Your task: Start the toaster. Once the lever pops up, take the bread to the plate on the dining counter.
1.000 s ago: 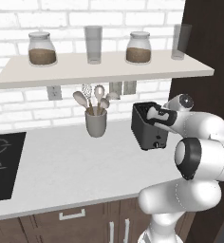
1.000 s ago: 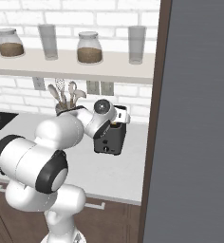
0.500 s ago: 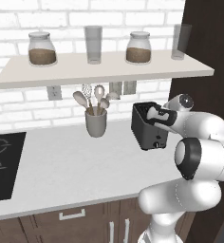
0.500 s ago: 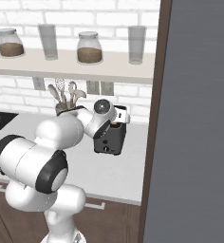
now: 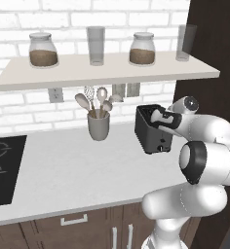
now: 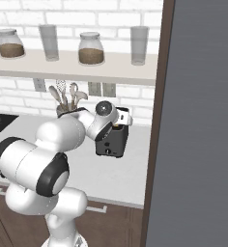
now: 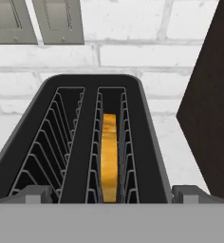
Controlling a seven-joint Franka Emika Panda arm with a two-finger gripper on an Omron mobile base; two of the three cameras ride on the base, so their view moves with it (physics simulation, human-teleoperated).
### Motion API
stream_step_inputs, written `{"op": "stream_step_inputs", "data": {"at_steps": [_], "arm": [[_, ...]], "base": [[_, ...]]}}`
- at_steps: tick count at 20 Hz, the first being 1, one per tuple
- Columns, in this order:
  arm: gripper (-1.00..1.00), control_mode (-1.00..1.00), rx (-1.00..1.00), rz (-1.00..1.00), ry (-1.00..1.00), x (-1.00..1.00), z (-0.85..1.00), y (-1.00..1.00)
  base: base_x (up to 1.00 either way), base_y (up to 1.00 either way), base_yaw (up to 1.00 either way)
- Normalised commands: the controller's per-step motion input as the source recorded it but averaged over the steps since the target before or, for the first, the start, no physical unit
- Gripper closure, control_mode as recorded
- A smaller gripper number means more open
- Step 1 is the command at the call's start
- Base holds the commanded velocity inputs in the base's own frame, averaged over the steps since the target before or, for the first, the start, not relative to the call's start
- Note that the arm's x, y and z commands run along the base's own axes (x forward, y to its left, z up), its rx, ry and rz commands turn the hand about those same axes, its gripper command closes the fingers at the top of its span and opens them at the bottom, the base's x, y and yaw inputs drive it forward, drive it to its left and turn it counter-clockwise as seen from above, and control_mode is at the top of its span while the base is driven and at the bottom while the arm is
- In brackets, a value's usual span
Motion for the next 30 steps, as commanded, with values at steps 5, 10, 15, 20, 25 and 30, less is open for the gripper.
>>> {"op": "stream_step_inputs", "data": {"at_steps": [5, 10, 15, 20, 25, 30], "arm": [[-1.00, -1.00, 0.00, 0.00, 0.00, 0.00, 0.00, 0.00], [-1.00, -1.00, 0.00, 0.00, 0.00, 0.00, 0.00, 0.00], [-1.00, -1.00, 0.00, 0.00, 0.00, 0.00, 0.00, 0.00], [-1.00, -1.00, 0.00, 0.00, 0.00, 0.00, 0.00, 0.00], [-1.00, -1.00, 0.00, 0.00, 0.00, 0.00, 0.00, 0.00], [-1.00, -1.00, 0.00, 0.00, 0.00, 0.00, 0.00, 0.00]], "base": [[0.00, 0.00, 0.00], [0.00, 0.00, 0.00], [0.00, 0.00, 0.00], [0.00, 0.00, 0.00], [0.00, 0.00, 0.00], [0.00, 0.00, 0.00]]}}
